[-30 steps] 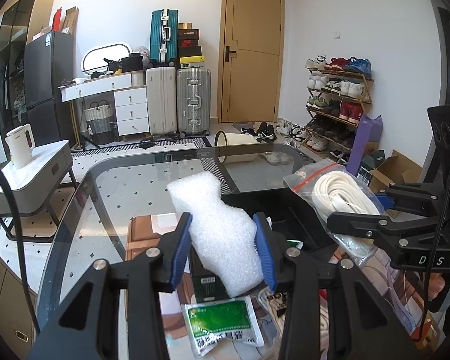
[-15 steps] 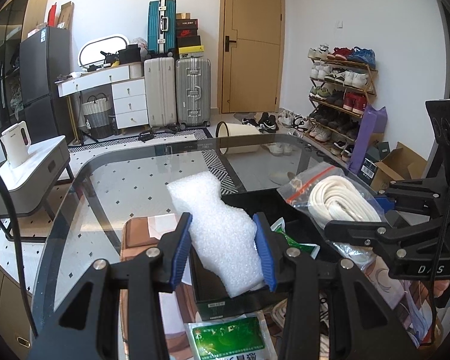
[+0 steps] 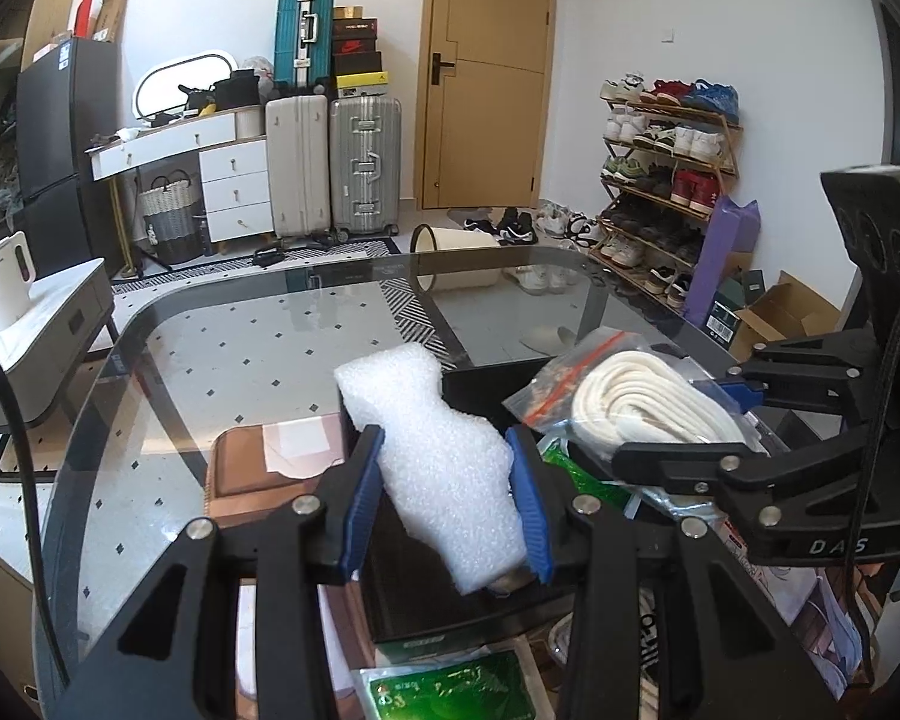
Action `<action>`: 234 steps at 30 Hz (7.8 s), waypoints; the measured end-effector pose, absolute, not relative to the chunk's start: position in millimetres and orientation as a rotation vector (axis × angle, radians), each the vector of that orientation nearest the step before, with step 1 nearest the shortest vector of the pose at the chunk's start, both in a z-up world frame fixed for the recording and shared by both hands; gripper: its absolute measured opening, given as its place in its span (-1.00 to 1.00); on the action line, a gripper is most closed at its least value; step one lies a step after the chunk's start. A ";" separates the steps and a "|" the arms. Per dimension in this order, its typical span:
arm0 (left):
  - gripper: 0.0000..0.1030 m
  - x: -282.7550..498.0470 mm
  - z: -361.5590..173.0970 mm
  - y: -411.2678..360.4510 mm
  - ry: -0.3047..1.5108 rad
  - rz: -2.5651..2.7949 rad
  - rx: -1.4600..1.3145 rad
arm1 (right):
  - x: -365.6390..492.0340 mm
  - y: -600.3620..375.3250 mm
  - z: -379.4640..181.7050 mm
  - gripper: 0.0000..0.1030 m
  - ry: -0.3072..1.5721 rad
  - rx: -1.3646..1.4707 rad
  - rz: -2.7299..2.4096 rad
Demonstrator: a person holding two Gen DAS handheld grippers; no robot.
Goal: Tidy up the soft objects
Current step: 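Carry the white foam and bagged rope over the black box, then open both grippers to drop the foam and rope bag into the box, then move both grippers back over the remaining items beside the box, then grasp the white red-edged packet with the right gripper while the left grasps the green packet, then carry the white packet and green packet over the black box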
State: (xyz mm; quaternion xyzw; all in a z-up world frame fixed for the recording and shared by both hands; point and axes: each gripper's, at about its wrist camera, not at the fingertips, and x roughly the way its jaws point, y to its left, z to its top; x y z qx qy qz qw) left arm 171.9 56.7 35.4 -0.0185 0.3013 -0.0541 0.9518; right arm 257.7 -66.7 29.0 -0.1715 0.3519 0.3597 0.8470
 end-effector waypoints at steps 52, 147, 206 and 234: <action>1.00 104.3 57.9 73.3 0.565 -0.071 -0.099 | 187.3 -154.6 57.5 0.99 0.606 -0.178 0.686; 1.00 102.9 -28.2 69.9 0.927 -0.106 -0.080 | 196.5 -146.0 -45.0 0.29 0.865 -0.277 0.580; -0.14 79.8 -24.5 87.8 0.861 -0.065 -0.046 | 188.0 -154.2 -32.9 0.07 0.799 -0.280 0.605; -0.13 48.7 48.1 103.9 0.616 -0.011 -0.091 | 167.4 -159.8 22.6 0.07 0.673 -0.256 0.635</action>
